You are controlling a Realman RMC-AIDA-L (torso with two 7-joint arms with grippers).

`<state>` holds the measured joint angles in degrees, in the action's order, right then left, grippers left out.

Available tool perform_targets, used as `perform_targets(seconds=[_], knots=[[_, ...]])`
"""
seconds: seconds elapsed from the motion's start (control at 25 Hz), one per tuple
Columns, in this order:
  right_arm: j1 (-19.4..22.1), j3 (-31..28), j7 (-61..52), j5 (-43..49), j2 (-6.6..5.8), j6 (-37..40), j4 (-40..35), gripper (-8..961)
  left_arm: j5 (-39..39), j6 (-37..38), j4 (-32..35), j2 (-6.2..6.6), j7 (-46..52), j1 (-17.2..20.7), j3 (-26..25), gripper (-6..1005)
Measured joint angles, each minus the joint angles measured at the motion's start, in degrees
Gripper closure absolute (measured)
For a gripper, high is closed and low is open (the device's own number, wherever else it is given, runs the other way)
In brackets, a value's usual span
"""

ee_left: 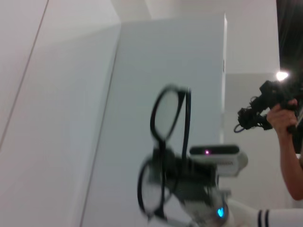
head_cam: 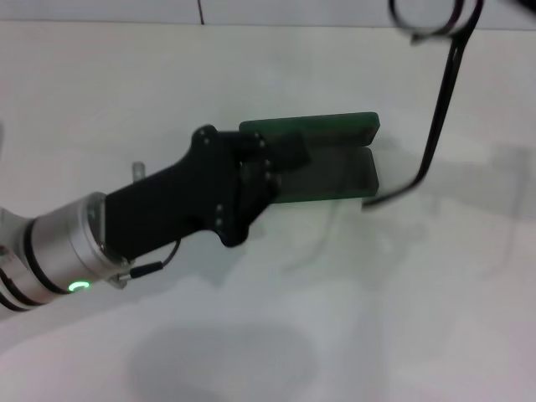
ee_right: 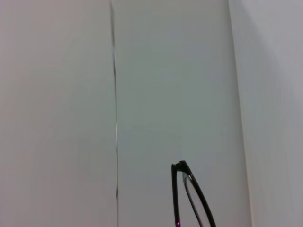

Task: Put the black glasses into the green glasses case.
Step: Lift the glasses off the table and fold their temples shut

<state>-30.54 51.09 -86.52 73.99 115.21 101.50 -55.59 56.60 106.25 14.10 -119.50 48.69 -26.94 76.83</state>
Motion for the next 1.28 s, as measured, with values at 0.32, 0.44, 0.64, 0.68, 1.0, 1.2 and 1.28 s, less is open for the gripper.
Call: perform_targets(seconds=[0.32, 0.44, 0.64, 0.68, 1.0, 1.2, 1.28], knots=[[-6.87, 4.77, 10.75, -7.65, 0.69, -3.73, 12.17, 913, 7.84, 3.23, 1.08, -1.02, 0.24, -4.01, 2.03, 958], [-10.66, 6.46, 14.36, -7.51, 0.61, -6.23, 19.09, 913, 5.13, 3.95, 1.10, -1.00, 0.18, -5.34, 4.87, 957], [-11.62, 12.54, 16.89, -7.45, 0.70, -9.39, 20.61, 912, 0.56, 4.51, 0.96, -0.68, 0.37, -4.79, 5.27, 957], [-11.59, 14.17, 17.22, -7.46, 0.72, -10.05, 20.56, 912, -0.29, 4.47, 0.89, -0.66, 0.40, -4.54, 5.25, 957], [-11.27, 19.51, 17.86, -7.24, 0.72, -12.75, 20.08, 911, -4.87, 4.23, 0.54, -0.60, 0.83, -2.45, 4.89, 958], [-11.30, 21.26, 17.89, -4.48, 0.78, -13.17, 20.03, 910, -6.30, 4.22, 0.27, -0.59, 1.06, -2.08, 4.90, 957], [-11.30, 22.22, 17.90, -3.87, 0.83, -13.25, 20.07, 910, -6.47, 4.22, 0.22, -0.60, 1.21, -2.03, 4.90, 957]])
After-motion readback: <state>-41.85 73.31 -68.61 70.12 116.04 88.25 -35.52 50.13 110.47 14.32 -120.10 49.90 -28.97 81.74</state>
